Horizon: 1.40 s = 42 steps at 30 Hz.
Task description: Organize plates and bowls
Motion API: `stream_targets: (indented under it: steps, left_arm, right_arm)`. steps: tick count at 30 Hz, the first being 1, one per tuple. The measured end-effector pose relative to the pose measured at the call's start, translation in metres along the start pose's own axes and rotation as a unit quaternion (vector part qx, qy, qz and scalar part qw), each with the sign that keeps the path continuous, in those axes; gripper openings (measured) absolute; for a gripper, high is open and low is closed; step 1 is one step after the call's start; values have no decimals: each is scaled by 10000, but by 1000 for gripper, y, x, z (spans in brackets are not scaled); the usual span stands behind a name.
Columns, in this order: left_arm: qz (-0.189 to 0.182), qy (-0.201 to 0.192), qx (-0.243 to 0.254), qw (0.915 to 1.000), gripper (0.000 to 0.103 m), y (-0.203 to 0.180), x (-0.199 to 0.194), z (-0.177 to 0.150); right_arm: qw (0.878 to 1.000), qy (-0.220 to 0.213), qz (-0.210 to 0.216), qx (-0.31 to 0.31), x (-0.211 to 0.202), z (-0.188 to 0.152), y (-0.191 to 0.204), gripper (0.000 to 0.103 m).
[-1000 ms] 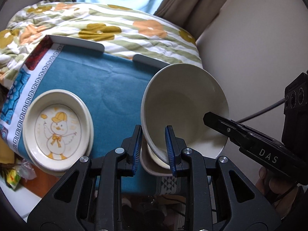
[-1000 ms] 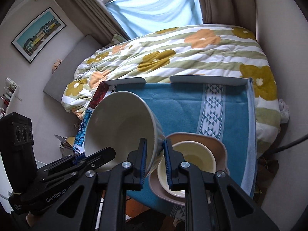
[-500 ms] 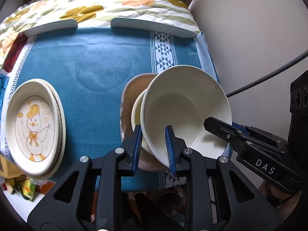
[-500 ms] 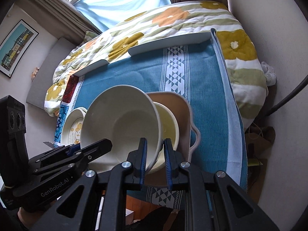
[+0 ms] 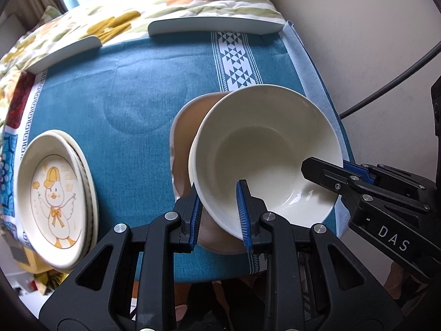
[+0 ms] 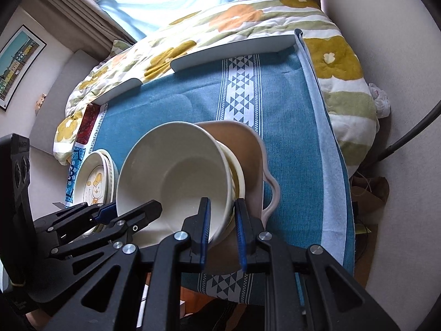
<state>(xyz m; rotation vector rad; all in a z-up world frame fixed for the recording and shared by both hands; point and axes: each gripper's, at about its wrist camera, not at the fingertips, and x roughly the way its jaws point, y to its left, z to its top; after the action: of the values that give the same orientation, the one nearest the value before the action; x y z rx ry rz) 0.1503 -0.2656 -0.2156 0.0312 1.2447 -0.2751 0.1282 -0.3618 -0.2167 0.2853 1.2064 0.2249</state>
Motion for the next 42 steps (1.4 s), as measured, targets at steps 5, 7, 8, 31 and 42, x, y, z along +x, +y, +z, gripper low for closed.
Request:
stream_targets:
  steps: [5,7,8,31,42]
  left_arm:
    - [198,-46,171,9996,21,-5,1,0]
    - [256,-60,214,9994,21,-6,2,1]
    - [280,-60,236,9993,21,-6,2,1]
    - [247,-54,241,9994,21,-1,-5,-1]
    - [358,-1043,155,9938,102,27,-102,-4]
  right_arm:
    - [10000,52,-31,-14,3,0,0,16]
    - [10000,63,-19,6,4,-1,0,16]
    - [10000,57,-21,5,3,-1,0,16]
    - [9999,16,160,-40,-4,-2,-4,16]
    - [9968,-715,210,-300,-86,1,-3,40]
